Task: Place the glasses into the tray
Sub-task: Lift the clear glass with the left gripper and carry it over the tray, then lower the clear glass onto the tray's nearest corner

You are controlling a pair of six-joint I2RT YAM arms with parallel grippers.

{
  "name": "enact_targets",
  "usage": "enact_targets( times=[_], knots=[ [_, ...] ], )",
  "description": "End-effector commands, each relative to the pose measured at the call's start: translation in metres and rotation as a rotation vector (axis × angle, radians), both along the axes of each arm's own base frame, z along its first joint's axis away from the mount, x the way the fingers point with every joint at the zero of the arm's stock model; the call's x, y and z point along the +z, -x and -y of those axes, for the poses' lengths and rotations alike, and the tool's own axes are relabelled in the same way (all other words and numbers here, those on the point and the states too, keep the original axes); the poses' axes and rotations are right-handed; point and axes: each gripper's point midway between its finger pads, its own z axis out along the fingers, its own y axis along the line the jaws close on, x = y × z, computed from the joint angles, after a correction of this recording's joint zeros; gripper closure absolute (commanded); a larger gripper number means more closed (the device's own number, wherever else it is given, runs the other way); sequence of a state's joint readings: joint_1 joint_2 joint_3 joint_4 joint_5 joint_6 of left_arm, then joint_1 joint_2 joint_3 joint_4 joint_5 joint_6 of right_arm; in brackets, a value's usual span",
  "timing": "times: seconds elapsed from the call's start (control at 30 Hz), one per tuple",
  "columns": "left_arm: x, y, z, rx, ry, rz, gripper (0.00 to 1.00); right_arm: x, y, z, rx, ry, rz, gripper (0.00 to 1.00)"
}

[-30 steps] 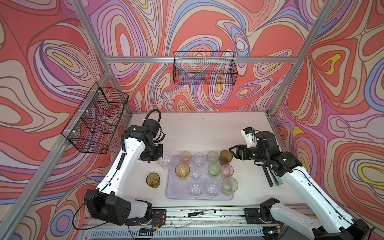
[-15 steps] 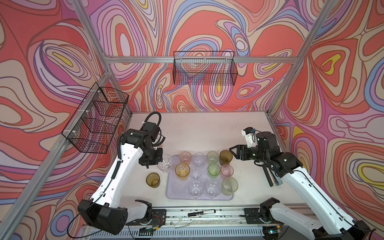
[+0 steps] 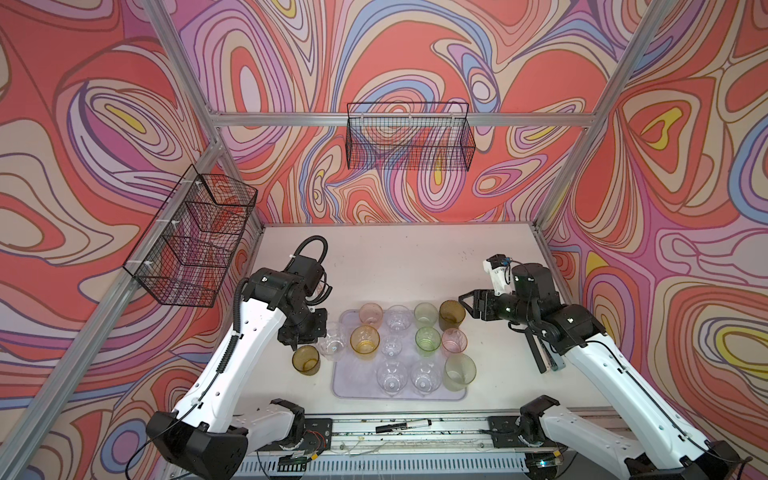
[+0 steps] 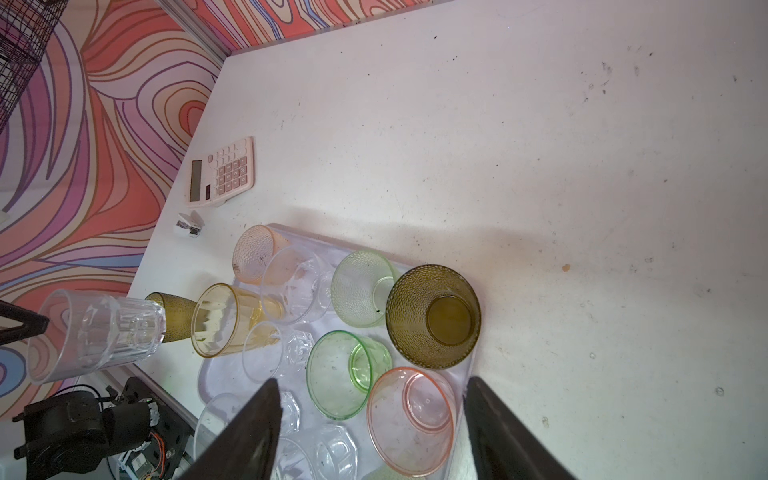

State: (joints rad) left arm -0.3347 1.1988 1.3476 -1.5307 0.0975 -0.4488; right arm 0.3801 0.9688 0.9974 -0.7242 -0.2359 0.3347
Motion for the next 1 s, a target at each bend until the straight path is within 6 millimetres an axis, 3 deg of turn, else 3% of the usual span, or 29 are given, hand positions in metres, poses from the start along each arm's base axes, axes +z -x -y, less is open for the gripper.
enact_targets(
  times=[0.0, 0.97],
  knots=[
    [-0.004, 0.019, -0.001, 0.021, 0.003, -0.052, 1.00, 0.001, -0.001, 0.001, -0.007, -0.011, 0.009, 0.28],
    [-0.057, 0.043, 0.037, -0.006, 0.054, -0.102, 1.00, 0.000, -0.003, -0.002, -0.006, -0.017, 0.003, 0.28]
  ],
)
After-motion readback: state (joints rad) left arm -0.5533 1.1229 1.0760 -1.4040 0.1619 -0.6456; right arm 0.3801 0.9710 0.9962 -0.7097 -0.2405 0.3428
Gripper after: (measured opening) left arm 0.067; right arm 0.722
